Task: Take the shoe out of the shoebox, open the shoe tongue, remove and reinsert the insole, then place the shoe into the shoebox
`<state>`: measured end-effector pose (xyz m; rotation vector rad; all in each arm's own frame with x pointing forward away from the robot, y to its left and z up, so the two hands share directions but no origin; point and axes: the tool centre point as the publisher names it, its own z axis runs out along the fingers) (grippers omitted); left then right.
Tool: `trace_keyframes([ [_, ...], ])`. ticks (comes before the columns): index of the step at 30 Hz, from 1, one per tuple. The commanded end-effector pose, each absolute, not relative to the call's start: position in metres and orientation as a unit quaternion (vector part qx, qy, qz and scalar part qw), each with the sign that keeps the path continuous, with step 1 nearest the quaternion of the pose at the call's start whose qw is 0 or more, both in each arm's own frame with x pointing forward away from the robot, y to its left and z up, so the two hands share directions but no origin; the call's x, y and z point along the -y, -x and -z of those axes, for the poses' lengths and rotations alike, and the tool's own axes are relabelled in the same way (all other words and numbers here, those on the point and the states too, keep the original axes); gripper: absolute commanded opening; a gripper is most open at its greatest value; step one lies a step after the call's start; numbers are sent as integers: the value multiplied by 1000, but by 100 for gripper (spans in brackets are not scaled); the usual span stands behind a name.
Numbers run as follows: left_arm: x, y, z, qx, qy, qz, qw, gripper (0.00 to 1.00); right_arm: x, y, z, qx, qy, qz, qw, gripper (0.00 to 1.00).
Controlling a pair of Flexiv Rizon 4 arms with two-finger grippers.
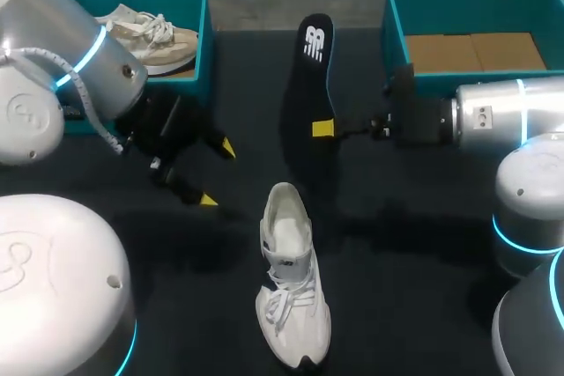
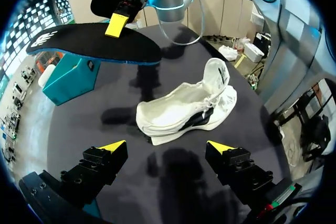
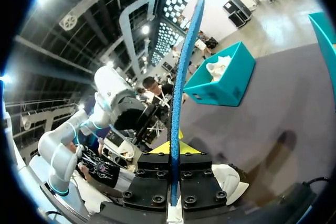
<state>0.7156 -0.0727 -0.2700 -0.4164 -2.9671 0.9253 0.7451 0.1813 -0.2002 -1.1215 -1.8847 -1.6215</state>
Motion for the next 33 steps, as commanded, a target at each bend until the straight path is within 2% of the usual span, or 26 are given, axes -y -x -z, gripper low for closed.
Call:
trace_keyframes([
  [1, 75, -718, 269, 948, 133, -290, 5, 100, -183, -746, 200, 677, 403, 581, 205, 0],
  [20, 75, -718, 269, 948, 133, -290, 5, 100, -183, -746, 200, 677, 403, 581, 205, 0],
  [33, 81, -715, 306, 961, 102, -255, 38, 100, -197, -750, 228, 696, 352, 588, 214, 0],
])
